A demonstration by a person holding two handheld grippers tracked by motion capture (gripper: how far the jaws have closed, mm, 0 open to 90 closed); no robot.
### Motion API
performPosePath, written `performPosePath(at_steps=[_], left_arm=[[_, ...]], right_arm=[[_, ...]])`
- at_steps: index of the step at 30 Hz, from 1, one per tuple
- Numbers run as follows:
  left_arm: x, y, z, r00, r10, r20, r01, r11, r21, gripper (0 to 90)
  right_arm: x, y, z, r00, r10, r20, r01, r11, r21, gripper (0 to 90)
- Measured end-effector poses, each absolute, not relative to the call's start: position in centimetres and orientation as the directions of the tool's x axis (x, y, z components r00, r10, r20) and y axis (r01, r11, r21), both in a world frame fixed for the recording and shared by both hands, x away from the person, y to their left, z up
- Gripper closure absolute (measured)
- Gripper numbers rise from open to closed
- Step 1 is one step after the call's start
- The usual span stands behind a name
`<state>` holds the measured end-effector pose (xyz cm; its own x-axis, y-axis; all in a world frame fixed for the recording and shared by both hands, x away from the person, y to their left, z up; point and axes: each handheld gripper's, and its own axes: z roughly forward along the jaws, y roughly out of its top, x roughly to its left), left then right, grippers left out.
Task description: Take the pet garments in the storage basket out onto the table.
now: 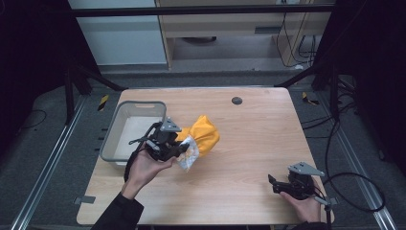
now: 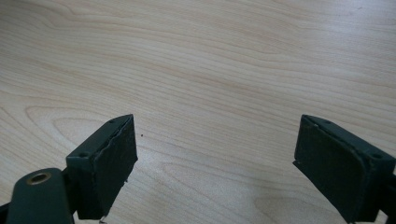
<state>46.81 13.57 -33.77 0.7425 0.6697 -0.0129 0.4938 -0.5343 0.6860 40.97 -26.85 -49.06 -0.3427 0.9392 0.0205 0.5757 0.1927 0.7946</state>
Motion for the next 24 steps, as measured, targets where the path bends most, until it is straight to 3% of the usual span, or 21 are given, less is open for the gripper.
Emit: performPosePath(at_steps=[24], left_arm=[[46.7, 11.0, -37.6, 0.785, 0.618, -0.051, 0.491, -0.57, 0.659, 81.9]], right_arm=[[41.0, -26.9, -49.1, -0.348, 0.937, 0.014, 0.572, 0.2, 0.795, 12.9]])
